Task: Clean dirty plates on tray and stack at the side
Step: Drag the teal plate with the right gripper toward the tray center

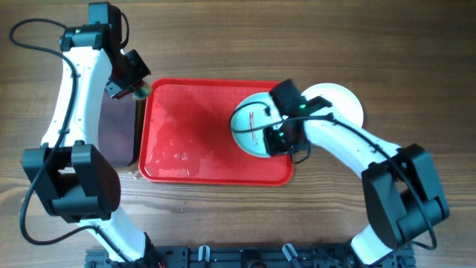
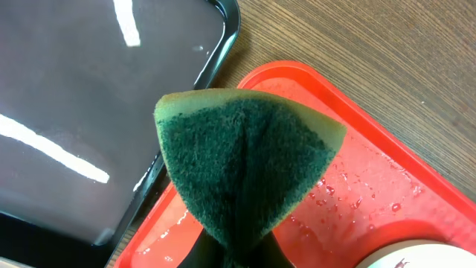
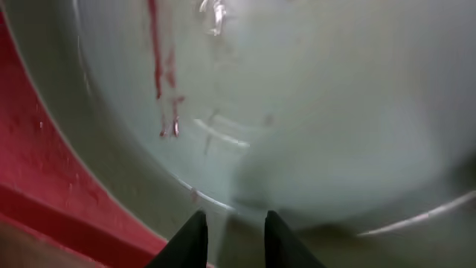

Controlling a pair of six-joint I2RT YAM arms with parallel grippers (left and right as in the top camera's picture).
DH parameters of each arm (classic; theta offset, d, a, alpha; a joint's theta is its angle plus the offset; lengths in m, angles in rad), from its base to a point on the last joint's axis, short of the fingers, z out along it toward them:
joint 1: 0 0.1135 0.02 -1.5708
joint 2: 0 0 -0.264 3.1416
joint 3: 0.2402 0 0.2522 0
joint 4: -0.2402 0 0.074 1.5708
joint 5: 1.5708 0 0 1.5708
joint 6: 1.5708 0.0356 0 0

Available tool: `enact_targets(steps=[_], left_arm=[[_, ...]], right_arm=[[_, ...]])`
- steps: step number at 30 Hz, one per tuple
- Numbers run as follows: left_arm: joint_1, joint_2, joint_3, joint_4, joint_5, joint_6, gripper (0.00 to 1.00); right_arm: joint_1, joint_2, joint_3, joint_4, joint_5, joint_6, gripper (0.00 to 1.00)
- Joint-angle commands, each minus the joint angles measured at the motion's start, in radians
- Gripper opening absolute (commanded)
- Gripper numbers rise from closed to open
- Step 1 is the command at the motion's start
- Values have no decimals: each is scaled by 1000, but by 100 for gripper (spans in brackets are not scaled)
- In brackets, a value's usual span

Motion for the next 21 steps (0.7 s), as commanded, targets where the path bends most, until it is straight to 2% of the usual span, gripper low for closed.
enact_targets(steps=[1,4,10,14,18,21], left_arm=[[0,-11,-5,2,-17,-13,4],[0,-11,-5,2,-17,-13,4],[0,-11,-5,2,-17,-13,4],[0,-11,-5,2,-17,-13,4],[0,-11,-5,1,-17,-13,4],[0,-11,-5,-2,-17,-13,4]], right_arm=[[47,19,6,-25,-5,-43,27],[77,19,6,-35,-6,-48,26],[131,19,35,-68,-117,-171,27],[169,19,114,-91,-174,-238,37],[163,19,221,-111,-193,-160,40],[122,14,282,-171,-122,-2,43]])
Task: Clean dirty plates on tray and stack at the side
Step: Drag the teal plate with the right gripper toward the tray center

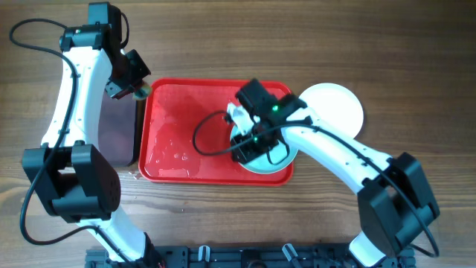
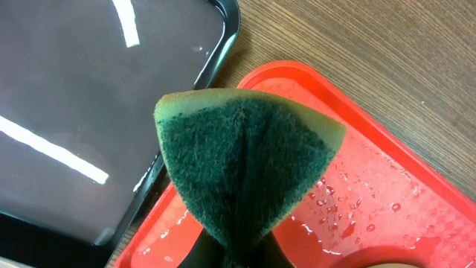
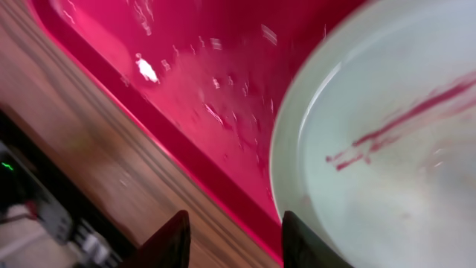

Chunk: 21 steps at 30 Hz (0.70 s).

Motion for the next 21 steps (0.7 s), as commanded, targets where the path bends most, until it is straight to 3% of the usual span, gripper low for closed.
enact_targets(steps=[1,4,8,21], left_arm=[[0,-11,-5,-1,-17,-13,4],[0,-11,-5,-1,-17,-13,4],[0,-11,-5,0,-17,-13,4],[0,-11,-5,10,-18,-13,4]], right_arm=[[-65,6,76,-69,64,204,44],[-149,0,76,-163,170,298,45],[-255,0,55,-230,295,312,44],[-281,0,-103,-95,401,314,40]])
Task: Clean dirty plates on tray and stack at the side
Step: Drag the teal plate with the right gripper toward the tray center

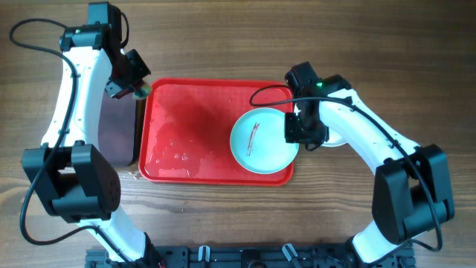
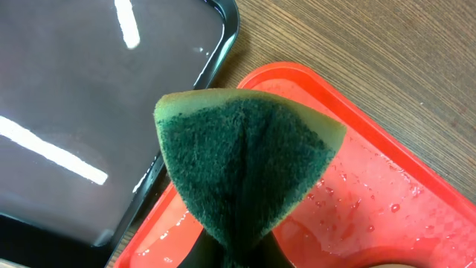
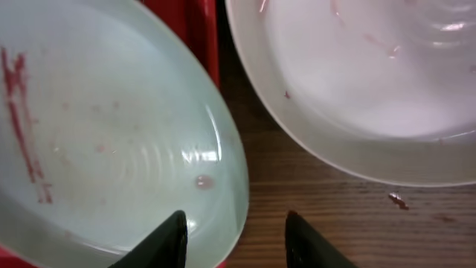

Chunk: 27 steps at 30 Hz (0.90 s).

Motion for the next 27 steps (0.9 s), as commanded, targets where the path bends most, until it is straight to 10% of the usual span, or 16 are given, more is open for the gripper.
enact_targets(steps=[1,14,27], left_arm=[[1,-11,-5,8,-18,-13,4],[0,-11,-5,11,-17,-13,4],[0,-11,-5,11,-17,-13,4]], right_arm=[[4,0,-56,63,44,16,40],[43,1,-83,175,-39,-36,4],[141,1,-38,161,-39,48,15]])
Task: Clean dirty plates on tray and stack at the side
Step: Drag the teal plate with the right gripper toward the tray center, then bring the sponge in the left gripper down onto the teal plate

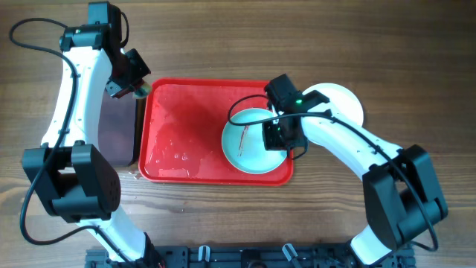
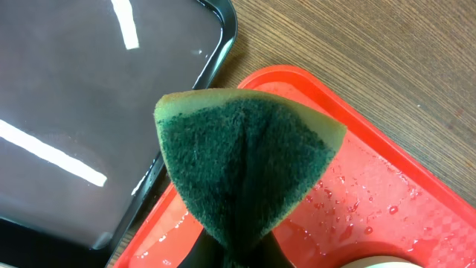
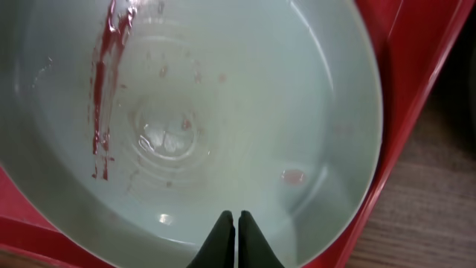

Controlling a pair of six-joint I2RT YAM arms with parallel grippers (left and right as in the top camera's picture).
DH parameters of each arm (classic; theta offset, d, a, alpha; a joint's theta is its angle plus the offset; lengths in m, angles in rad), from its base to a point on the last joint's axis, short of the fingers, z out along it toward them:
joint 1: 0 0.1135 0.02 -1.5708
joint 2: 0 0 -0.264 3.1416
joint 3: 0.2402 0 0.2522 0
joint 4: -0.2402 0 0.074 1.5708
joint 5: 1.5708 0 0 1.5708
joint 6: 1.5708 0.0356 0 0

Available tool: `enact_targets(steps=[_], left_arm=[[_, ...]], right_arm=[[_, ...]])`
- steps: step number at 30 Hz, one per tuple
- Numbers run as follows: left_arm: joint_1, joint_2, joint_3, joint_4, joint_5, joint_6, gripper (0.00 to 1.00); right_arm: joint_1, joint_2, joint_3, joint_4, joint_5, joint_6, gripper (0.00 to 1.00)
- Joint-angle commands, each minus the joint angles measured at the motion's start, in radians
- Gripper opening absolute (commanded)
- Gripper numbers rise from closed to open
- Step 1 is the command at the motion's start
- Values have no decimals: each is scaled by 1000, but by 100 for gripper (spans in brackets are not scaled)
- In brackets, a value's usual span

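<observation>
A pale green plate [image 1: 247, 141] with a red streak [image 3: 104, 89] lies in the right half of the red tray [image 1: 186, 126]. My right gripper [image 3: 234, 223] is shut just above the plate's inside, near its right rim, and nothing shows between its fingers. A white plate [image 1: 343, 103] rests on the table to the right of the tray, partly under the right arm. My left gripper [image 2: 234, 249] is shut on a folded green sponge [image 2: 245, 164] and hovers at the tray's back left corner [image 2: 297, 74].
A dark tray [image 1: 117, 126] lies against the red tray's left side. Water drops [image 2: 349, 216] dot the red tray's floor. Bare wooden table [image 1: 416, 59] surrounds both trays.
My right gripper stood open at the dirty plate's right edge, between the two plates. It is now shut over that plate's inside. The plate lies slightly further left. The left arm has not moved.
My right gripper was open astride the dirty plate's rim at the tray's right end. Then the arm reached over the tray with the plate nearer the front edge. Then it was open beside the plate, and now shut over it. The left gripper held the sponge throughout.
</observation>
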Motion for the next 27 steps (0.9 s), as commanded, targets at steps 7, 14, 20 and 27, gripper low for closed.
enact_targets(steps=[7,14,20,27], left_arm=[[0,-11,-5,3,-17,-14,4],[0,-11,-5,3,-17,-13,4],[0,-11,-5,3,-17,-13,4],[0,-11,-5,3,-17,-13,4]], right_arm=[[2,1,33,-62,177,72,33],[2,16,25,-63,203,74,34],[2,96,23,-50,150,69,33],[2,121,23,-31,120,10,23]])
